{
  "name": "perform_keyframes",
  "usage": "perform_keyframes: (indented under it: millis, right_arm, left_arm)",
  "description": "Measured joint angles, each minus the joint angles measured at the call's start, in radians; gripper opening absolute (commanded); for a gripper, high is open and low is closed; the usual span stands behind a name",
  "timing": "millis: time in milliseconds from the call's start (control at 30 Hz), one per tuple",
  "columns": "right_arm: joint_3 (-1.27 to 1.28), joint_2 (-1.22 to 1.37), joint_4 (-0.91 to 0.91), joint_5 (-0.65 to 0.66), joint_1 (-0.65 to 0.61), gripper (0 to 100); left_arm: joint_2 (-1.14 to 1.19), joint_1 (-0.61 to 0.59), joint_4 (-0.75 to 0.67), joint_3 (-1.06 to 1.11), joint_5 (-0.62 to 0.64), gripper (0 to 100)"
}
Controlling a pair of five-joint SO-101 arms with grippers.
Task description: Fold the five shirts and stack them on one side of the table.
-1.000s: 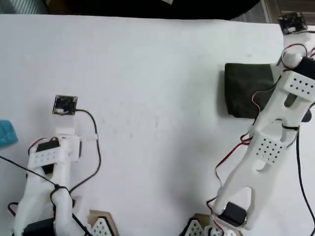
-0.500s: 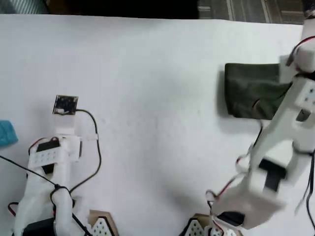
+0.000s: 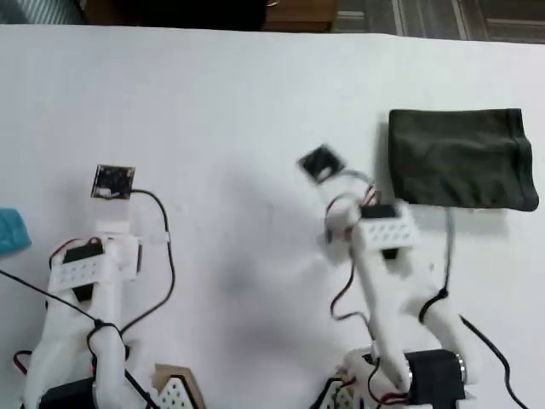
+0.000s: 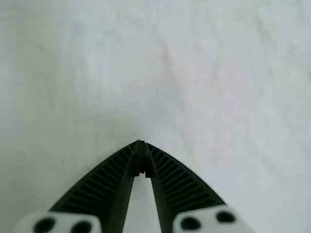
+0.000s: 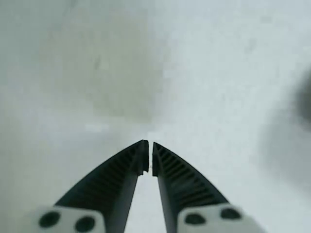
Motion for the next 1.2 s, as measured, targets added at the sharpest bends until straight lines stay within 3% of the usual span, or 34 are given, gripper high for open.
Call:
perform_keyframes:
  millis: [167, 533, 700, 833, 900, 1200]
  right_arm:
    - [0.127, -0.015, -0.196, -0.002, -0.041, 2.5]
    - [0.137, -0.017, -0.244, -0.002, -0.044, 2.5]
    - [0.137, -0.017, -0.244, -0.002, -0.043, 2.5]
    - [0.137, -0.017, -0.244, -0.002, -0.041, 2.5]
    - [0.137, -0.017, -0.244, -0.002, -0.043, 2.5]
    - [0.137, -0.017, -0.244, -0.002, -0.044, 2.5]
  left_arm:
    - [0.0, -0.002, 0.0, 0.0, 0.0, 3]
    - [0.0, -0.026, 0.018, 0.0, 0.0, 3]
    - [-0.058, -0.242, 0.121, -0.124, 0.0, 5]
    - [-0.083, -0.493, 0.153, -0.304, -0.052, 22]
    - [-0.068, -0.591, 0.163, -0.391, -0.12, 25]
    - [0.325, -0.789, 0.23, -0.855, -0.238, 23]
